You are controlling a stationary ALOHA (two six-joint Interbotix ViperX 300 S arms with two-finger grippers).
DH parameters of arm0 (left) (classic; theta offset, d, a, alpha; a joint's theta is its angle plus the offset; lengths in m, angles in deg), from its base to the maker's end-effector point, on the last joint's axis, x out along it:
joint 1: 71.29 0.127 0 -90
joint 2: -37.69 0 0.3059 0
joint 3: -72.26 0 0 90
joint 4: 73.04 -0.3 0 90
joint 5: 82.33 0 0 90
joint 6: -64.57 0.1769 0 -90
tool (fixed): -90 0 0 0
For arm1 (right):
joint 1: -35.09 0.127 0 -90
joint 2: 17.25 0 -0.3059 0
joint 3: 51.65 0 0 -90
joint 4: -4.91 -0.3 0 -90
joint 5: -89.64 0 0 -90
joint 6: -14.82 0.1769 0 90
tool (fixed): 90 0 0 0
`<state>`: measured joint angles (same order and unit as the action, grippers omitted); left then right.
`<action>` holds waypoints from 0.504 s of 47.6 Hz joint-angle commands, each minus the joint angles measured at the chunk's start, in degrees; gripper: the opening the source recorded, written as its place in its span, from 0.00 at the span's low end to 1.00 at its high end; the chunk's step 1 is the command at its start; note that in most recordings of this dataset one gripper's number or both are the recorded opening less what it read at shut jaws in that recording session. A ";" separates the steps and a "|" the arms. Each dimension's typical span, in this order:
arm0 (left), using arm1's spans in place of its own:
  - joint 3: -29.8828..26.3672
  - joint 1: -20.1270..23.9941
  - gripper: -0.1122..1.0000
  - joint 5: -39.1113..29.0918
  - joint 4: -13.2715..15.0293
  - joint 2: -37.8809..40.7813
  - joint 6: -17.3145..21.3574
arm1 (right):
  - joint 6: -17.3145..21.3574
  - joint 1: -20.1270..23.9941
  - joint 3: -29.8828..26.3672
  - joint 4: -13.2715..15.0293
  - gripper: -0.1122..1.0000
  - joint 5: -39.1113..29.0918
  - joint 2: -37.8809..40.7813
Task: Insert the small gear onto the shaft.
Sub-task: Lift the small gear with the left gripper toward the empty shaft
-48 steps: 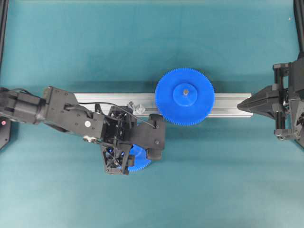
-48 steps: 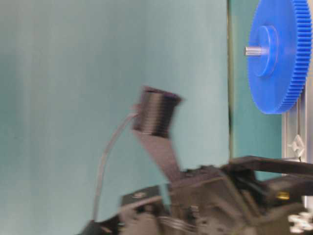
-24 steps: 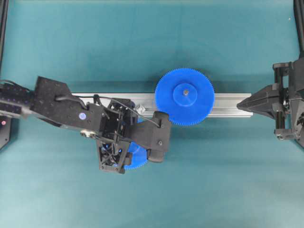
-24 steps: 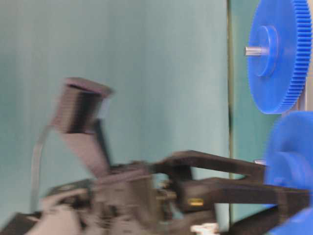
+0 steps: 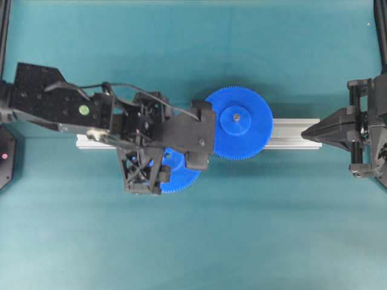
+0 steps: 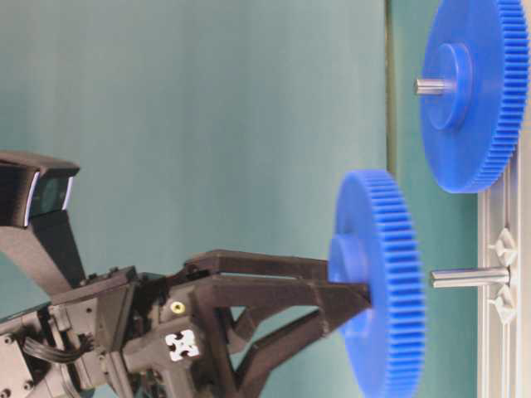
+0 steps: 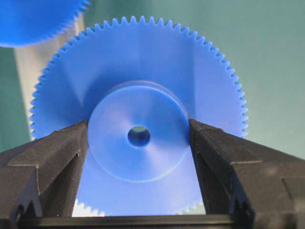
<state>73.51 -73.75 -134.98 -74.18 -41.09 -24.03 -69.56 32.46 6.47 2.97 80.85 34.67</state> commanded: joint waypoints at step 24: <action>-1.76 2.99 0.73 0.09 -0.18 -2.37 2.02 | 0.53 0.00 -0.70 -0.09 0.09 0.26 0.09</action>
<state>73.51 -71.46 -135.16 -74.18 -41.09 -22.09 -69.65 32.46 6.47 2.97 80.85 34.58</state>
